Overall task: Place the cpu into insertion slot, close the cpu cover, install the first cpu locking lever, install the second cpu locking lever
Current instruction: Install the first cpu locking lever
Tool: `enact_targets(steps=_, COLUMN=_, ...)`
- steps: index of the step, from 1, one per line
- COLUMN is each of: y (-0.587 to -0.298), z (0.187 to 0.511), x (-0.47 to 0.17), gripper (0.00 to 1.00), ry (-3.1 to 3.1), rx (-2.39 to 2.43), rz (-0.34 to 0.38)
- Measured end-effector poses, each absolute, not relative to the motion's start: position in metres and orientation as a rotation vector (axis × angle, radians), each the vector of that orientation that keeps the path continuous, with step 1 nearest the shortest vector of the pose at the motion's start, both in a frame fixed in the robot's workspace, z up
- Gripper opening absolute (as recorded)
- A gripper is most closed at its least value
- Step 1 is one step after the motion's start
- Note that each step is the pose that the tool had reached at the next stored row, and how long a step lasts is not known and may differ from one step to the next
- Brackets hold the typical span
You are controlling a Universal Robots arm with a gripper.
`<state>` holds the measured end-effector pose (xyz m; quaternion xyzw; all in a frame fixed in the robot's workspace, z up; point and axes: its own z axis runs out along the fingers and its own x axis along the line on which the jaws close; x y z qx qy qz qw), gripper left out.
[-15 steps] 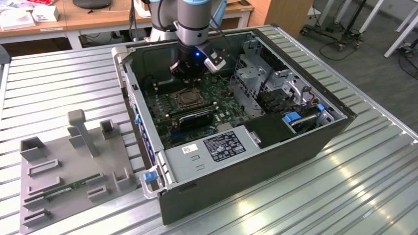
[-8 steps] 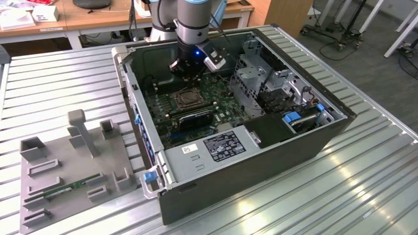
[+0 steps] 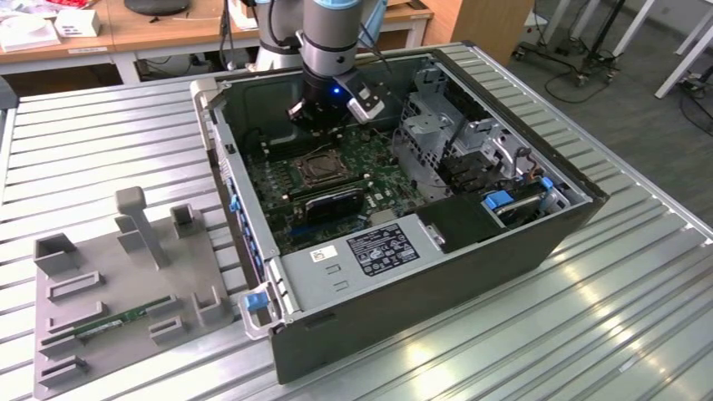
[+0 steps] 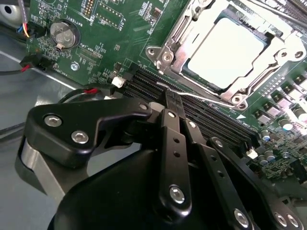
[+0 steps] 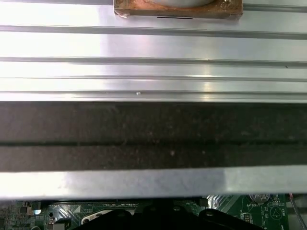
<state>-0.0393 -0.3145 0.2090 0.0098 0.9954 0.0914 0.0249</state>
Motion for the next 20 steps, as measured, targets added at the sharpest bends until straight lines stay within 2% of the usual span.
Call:
enact_targets(steps=13, y=-0.321, z=0.209, x=-0.04, gripper=0.11, ry=3.078, rx=0.03, rz=0.283)
enact_targets(steps=20, y=-0.325, z=0.209, x=-0.042, gripper=0.11, ry=3.075, rx=0.031, rz=0.324)
